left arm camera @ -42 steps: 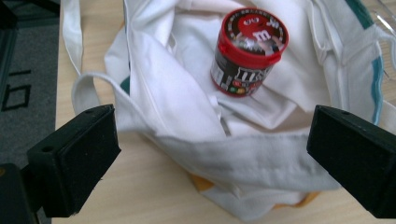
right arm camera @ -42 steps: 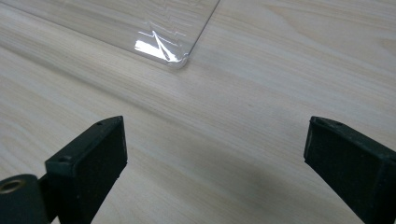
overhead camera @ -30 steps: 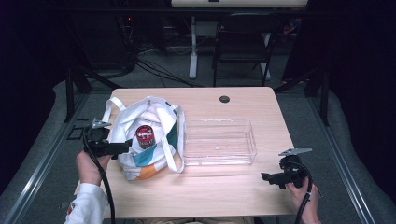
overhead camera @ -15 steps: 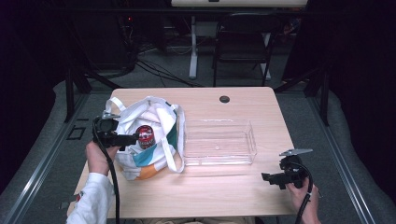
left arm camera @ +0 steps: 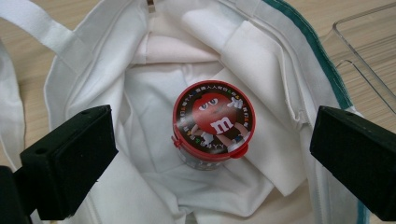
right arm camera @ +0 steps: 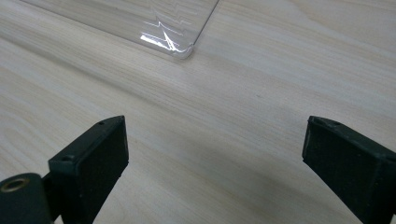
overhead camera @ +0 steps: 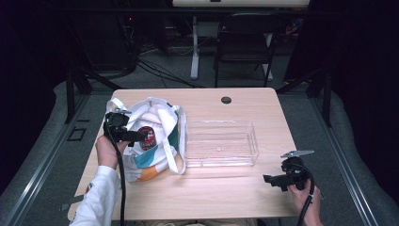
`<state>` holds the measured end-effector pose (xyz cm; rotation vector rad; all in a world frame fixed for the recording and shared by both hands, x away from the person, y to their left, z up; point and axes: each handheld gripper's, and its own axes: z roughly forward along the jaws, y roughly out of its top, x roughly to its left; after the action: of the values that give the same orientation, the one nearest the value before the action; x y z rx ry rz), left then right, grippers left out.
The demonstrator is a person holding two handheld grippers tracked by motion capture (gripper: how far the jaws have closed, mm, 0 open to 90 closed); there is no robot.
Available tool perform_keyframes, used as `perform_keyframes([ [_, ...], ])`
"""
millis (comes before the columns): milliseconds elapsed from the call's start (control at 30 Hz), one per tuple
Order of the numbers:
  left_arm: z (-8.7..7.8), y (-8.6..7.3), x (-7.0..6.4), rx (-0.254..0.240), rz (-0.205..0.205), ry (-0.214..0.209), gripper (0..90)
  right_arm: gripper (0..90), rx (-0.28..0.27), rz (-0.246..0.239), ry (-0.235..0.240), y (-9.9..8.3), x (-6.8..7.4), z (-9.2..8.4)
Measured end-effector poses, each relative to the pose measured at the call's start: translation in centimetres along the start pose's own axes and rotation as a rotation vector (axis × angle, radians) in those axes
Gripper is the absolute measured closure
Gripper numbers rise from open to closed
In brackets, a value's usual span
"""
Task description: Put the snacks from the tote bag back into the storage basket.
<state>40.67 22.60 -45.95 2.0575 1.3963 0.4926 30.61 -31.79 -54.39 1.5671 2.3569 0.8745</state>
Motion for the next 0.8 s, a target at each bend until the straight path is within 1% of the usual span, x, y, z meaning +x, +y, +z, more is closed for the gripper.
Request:
perform_keyframes([
  [67, 0.8, 0.3, -0.1, 0.020, 0.010, -0.001, 0.2, 6.7, 0.001, 0.000, 0.000, 0.0, 0.0, 0.0],
  [100, 1.2, 0.4, -0.2, 0.031, 0.008, -0.008, 0.2, 6.7, 0.001, -0.001, -0.002, 0.0, 0.0, 0.0],
  [167, 1.8, 0.6, -0.3, 0.040, 0.009, -0.001, 0.2, 6.7, 0.002, 0.000, 0.001, 0.0, -0.1, 0.0],
  [200, 2.1, 0.7, -0.3, 0.054, 0.007, -0.011, 0.2, 6.8, 0.003, 0.000, 0.002, 0.0, -0.1, 0.0],
  [233, 2.1, 0.7, -0.3, 0.054, 0.007, -0.011, 0.2, 6.8, 0.003, 0.000, 0.002, 0.0, -0.1, 0.0],
  [267, 2.6, 0.8, -0.3, 0.062, 0.011, -0.007, 0.2, 6.8, 0.000, 0.003, -0.003, 0.0, -0.1, 0.0],
  [333, 2.9, 1.0, -0.3, 0.080, 0.014, -0.017, 0.2, 6.8, -0.002, 0.003, -0.002, 0.0, -0.1, 0.0],
  [467, 3.5, 1.2, -0.3, 0.107, 0.020, -0.020, 0.2, 7.0, -0.001, 0.002, 0.002, -0.1, -0.1, 0.0],
  [533, 3.6, 1.2, -0.3, 0.109, 0.020, -0.019, 0.2, 7.0, -0.004, 0.003, 0.001, -0.1, -0.1, -0.1],
  [667, 4.2, 1.3, -0.2, 0.133, 0.029, -0.020, 0.2, 7.1, -0.002, -0.002, 0.003, -0.1, -0.1, -0.1],
  [800, 4.6, 1.3, -0.1, 0.149, 0.022, -0.028, 0.2, 7.3, 0.000, -0.003, 0.004, -0.1, -0.1, -0.1],
])
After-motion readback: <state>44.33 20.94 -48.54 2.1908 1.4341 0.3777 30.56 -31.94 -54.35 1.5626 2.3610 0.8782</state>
